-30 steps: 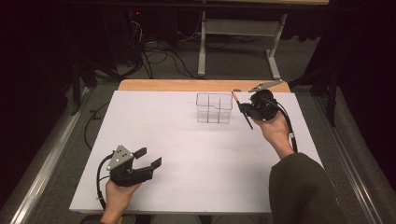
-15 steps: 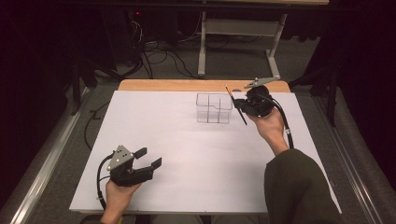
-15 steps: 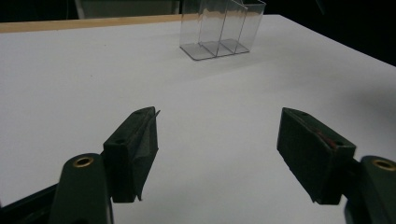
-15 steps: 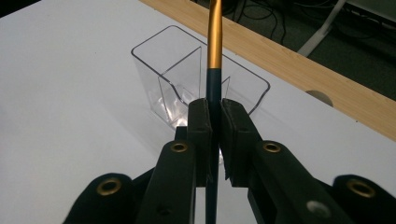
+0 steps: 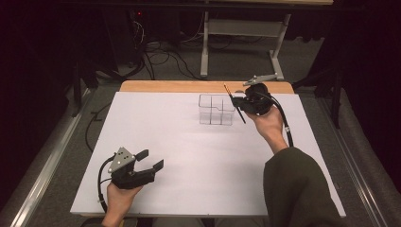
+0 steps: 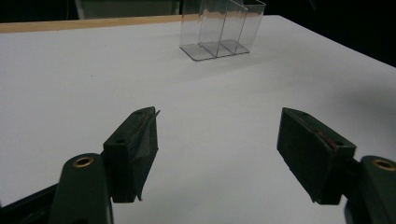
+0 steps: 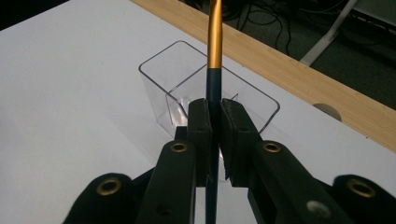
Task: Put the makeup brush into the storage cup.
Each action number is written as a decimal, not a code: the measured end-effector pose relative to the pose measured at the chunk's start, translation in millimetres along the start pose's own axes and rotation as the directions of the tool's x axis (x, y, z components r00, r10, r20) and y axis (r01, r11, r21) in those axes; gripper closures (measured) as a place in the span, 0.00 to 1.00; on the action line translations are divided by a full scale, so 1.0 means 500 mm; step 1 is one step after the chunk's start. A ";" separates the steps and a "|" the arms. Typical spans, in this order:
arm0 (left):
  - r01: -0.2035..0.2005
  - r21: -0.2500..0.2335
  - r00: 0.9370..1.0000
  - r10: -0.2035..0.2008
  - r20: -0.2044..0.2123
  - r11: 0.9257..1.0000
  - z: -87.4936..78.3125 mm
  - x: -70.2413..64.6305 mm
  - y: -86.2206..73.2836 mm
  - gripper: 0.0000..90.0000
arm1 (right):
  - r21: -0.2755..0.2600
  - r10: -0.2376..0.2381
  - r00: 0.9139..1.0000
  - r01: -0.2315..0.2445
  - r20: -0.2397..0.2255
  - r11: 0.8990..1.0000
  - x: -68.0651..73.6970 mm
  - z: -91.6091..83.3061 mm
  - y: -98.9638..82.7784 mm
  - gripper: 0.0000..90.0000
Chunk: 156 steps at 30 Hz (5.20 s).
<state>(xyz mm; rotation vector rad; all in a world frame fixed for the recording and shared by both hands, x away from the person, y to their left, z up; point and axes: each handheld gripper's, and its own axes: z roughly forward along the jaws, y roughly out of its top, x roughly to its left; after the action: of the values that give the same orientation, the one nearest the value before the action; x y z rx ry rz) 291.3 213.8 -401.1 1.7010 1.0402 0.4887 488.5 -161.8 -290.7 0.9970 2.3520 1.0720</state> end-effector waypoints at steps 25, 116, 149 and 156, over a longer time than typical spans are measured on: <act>-0.010 0.005 1.000 0.010 0.009 1.000 0.004 -0.003 0.000 0.33 | -0.056 0.035 0.999 -0.035 0.000 0.998 -0.008 0.042 0.036 0.94; -0.028 0.021 0.999 0.028 0.021 0.999 0.014 -0.012 0.003 0.33 | 0.003 0.069 0.998 -0.069 0.000 0.998 -0.008 0.103 0.026 0.61; -0.019 0.021 1.000 0.019 0.012 1.000 0.014 -0.007 0.001 0.33 | -0.051 0.066 0.998 -0.066 -0.004 0.997 -0.022 0.030 0.015 0.51; -0.030 0.030 1.000 0.029 0.012 0.999 0.015 -0.008 0.001 0.33 | -0.043 0.044 0.999 -0.044 -0.012 0.998 -0.018 0.018 0.005 0.50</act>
<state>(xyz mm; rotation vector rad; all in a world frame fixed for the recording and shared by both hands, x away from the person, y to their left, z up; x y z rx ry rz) 294.8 206.5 -403.0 1.7456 1.0201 0.4840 501.1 -162.7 -294.0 1.0344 2.3160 1.1427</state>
